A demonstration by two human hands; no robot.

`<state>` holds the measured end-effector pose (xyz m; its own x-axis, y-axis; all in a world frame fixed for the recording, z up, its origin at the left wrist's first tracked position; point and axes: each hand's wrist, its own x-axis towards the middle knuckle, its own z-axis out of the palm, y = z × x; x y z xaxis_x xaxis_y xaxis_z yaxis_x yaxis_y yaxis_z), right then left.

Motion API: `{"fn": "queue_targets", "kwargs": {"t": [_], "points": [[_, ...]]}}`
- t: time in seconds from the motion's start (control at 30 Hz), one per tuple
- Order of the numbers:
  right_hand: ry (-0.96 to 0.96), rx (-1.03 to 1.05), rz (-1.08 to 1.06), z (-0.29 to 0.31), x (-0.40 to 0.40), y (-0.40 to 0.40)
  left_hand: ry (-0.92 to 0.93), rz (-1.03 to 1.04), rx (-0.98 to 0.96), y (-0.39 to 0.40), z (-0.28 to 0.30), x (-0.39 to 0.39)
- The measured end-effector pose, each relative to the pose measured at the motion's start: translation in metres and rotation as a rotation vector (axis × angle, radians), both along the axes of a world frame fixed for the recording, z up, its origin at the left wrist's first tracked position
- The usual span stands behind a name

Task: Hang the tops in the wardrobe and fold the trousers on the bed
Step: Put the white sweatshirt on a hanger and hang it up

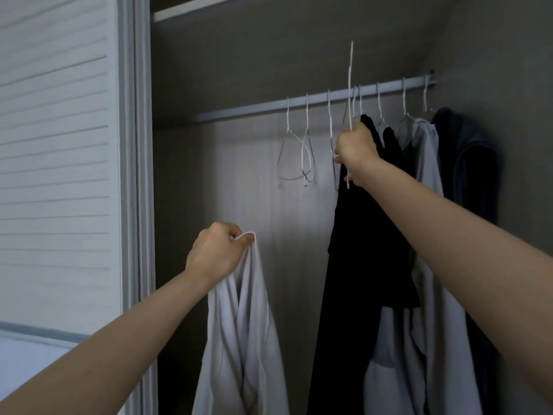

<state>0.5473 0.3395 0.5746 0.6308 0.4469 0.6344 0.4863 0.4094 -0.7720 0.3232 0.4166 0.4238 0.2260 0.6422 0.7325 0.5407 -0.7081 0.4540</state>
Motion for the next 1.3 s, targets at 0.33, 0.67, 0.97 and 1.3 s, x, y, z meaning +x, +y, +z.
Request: {"fn": "queue_targets", "kwargs": {"t": [0.33, 0.67, 0.97, 1.3], "points": [[-0.104, 0.017, 0.076, -0.059, -0.03, -0.09, 0.024, -0.013, -0.027, -0.08, -0.023, -0.019], [0.103, -0.079, 0.305, -0.14, -0.073, -0.241, 0.023, 0.095, -0.237, -0.12, -0.06, -0.03], [0.382, -0.385, 0.783, -0.185, -0.054, -0.347, -0.169, 0.136, -0.584, -0.126, -0.088, -0.035], [0.449, -0.609, 1.035, -0.202, 0.004, -0.381, 0.045, 0.249, -0.611, -0.137, -0.124, -0.021]]}}
